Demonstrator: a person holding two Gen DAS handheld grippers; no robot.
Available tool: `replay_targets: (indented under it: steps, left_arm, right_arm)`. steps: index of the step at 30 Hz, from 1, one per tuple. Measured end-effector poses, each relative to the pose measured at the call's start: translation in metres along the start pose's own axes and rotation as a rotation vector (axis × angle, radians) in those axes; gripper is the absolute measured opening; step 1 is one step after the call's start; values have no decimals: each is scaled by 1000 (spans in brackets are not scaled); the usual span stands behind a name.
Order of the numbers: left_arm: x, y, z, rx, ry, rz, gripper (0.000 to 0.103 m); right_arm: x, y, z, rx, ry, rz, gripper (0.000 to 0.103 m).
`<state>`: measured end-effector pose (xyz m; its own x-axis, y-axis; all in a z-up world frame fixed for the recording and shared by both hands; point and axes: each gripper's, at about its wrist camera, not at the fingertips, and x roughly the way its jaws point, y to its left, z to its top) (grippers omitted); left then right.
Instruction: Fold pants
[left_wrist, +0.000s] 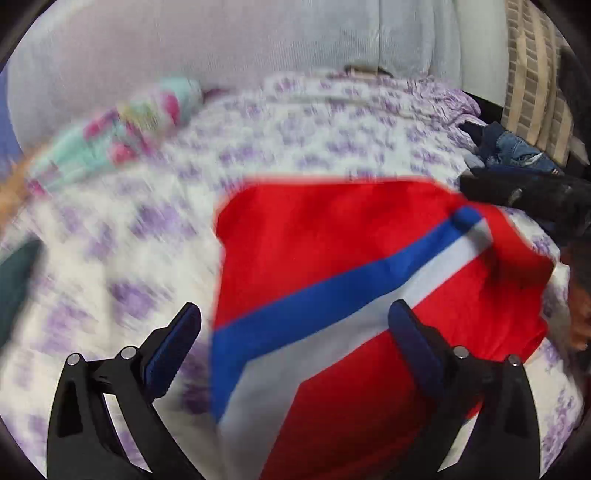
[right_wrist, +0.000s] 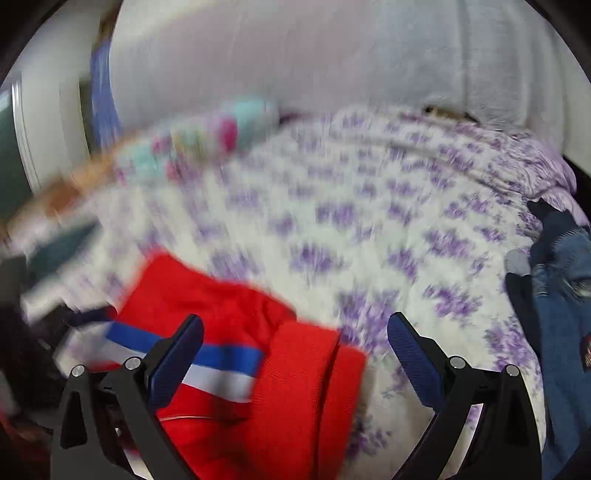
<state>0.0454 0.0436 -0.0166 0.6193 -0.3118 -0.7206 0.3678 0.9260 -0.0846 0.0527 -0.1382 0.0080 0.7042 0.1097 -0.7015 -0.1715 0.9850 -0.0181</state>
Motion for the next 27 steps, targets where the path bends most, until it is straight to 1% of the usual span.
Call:
replay_targets:
  steps: [1,2,3,4,6,7,8,9,11,12,13,16,17,19,20,21,22,23,25,27]
  left_arm:
    - [2,15,1,-80,9,-75,99]
    - [8,31,0,-157,33,-135,99]
    - [10,38,-2,-188,38,-176,99]
    - [7,39,-2,-193,27,-180,99]
    - [2,34,-3,-167,14,-141,99]
    - [-6,30,-2,-146,-7,-110,99]
    - [-15,28,-1,-127,-37,-91,98]
    - [-25,25,1,-104,-72,-74,98]
    - [-48,23,8,-65,-140,-38,98]
    - [-55,25,15,-65,-164,-28,98]
    - [-59,26,21,-70,-178,-31,98]
    - [-44,23,45,-70,-128,-86,98]
    - [-29,18,51,-46,-88,-78,98]
    - [5,9,58,18,9,-4,98]
    - [32,7,56,45,69,57,99]
    - [49,15,53,10,102,29,99]
    - [59,31,52,-98,132,-50,99]
    - [54,38,54,-134,122,-71,99]
    - [51,39,53,-126,110,-75,99]
    - [40,40,51,-133,88,-72,99]
  right_arm:
    - [18,2,-6,-18,43,-13,99]
    - [32,-5,-12,23,77,39,99]
    - [31,-13,-10,73,88,75,99]
    - [27,-22,-7,117,91,101,99]
    - [11,-32,-6,146,11,82,99]
    - [1,-34,-8,153,-25,88,99]
    - [-8,-34,-11,159,-54,108,99]
    - [-23,-32,-16,155,-104,146,99]
    - [-43,-25,-28,113,-163,168,99]
    - [-52,-15,-38,63,-186,158,99]
    - [-54,-7,-42,30,-188,155,99]
    - [-50,19,-55,-81,-143,185,100]
    - [-48,28,-58,-124,-139,150,100]
    - [-43,34,-60,-160,-109,125,100]
    - [-37,33,-59,-161,-76,131,100]
    - [-28,31,-59,-154,-22,152,100]
    - [-26,28,-59,-134,-9,167,100]
    - [-27,24,-58,-117,-12,179,100]
    - [-30,24,-60,-116,-19,182,100]
    - [-38,23,-61,-113,-57,180,100]
